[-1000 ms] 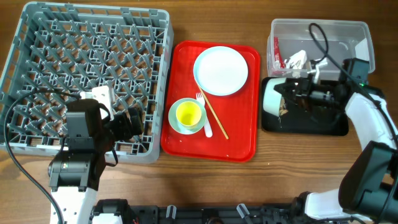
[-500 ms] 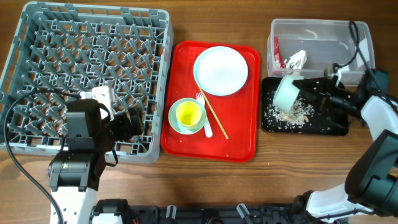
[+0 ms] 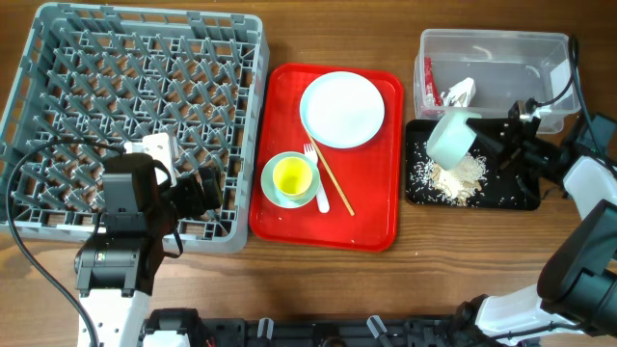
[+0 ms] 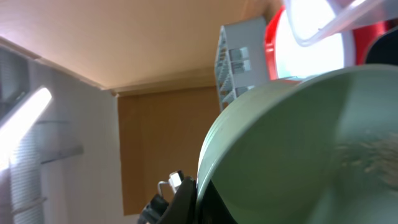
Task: Sort waste into correct bins and load items into the dishwasher rack
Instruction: 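Tip the rice bowl over the black tray to empty it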
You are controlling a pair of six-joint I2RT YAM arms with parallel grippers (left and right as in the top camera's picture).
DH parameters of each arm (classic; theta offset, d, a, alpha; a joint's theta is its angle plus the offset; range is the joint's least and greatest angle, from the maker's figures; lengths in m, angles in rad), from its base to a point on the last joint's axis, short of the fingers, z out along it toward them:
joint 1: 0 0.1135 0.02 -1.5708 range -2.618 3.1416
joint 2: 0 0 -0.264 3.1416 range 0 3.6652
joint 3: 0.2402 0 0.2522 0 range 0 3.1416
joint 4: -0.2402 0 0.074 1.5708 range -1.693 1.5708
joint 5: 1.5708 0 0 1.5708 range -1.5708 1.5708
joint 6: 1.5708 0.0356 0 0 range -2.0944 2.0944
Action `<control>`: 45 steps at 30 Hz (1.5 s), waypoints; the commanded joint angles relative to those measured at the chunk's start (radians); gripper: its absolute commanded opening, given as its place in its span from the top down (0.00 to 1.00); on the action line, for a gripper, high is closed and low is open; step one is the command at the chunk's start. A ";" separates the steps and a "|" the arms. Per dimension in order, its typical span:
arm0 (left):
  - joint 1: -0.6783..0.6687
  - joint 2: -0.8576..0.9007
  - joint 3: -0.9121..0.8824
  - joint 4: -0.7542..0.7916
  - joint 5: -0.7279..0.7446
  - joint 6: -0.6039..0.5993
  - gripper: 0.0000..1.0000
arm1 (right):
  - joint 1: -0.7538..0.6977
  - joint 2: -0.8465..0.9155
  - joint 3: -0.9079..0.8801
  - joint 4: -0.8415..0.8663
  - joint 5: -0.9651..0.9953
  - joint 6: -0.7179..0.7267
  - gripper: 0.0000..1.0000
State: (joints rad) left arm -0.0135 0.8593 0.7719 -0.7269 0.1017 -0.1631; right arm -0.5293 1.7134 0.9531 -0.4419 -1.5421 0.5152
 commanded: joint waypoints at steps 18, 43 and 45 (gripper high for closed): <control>0.005 0.000 0.018 0.004 -0.002 -0.009 0.00 | 0.005 0.011 -0.011 0.032 0.128 0.024 0.96; 0.005 0.001 0.018 0.004 -0.003 -0.009 0.00 | 0.063 0.010 -0.011 -0.033 0.097 -0.233 0.96; 0.005 0.001 0.018 0.005 -0.003 -0.009 0.00 | 0.089 0.007 -0.011 -0.050 0.139 -0.235 0.96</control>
State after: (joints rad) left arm -0.0135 0.8593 0.7719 -0.7261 0.1017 -0.1631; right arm -0.4782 1.7176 0.9390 -0.4736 -1.4815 0.2897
